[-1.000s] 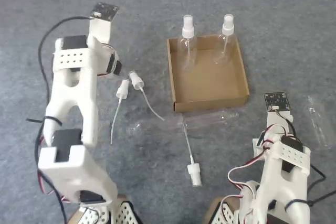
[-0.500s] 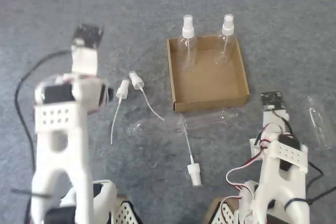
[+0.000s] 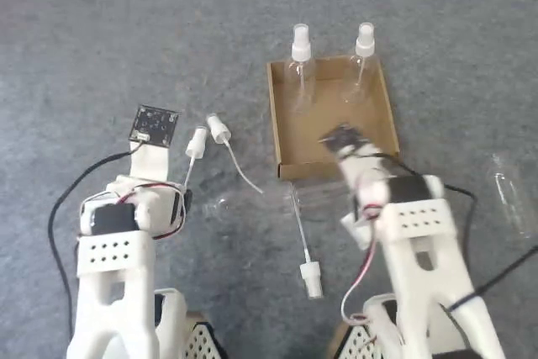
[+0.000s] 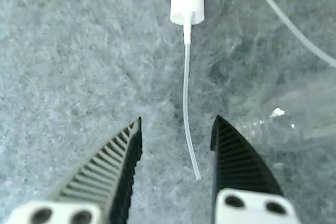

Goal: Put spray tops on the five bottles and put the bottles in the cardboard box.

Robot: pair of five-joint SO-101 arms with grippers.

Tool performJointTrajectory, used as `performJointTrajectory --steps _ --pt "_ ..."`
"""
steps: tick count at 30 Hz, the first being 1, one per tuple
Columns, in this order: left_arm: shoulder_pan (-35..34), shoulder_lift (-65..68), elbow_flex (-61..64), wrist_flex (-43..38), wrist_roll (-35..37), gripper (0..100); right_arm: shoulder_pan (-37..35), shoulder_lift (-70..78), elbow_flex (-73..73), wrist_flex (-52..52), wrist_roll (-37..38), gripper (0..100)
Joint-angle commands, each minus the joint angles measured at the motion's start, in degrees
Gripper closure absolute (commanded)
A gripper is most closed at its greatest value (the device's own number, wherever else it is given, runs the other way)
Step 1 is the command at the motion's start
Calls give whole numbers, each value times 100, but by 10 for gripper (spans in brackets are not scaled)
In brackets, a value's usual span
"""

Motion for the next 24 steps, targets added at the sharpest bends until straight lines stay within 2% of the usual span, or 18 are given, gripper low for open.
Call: performJointTrajectory --steps 1,4,7,17,24 --pt "-18 -211 22 -202 18 800 -1437 -48 -360 224 -677 838" --pt "-18 -211 40 -202 18 800 -2149 22 -334 233 -1099 757" --pt "-18 -211 57 -325 18 800 -2545 22 -334 145 -1521 715" --pt "-18 -211 57 -352 44 800 -3415 31 360 -884 -3165 742" --pt "-18 -211 57 -352 44 800 -3415 40 501 -892 -4422 742"
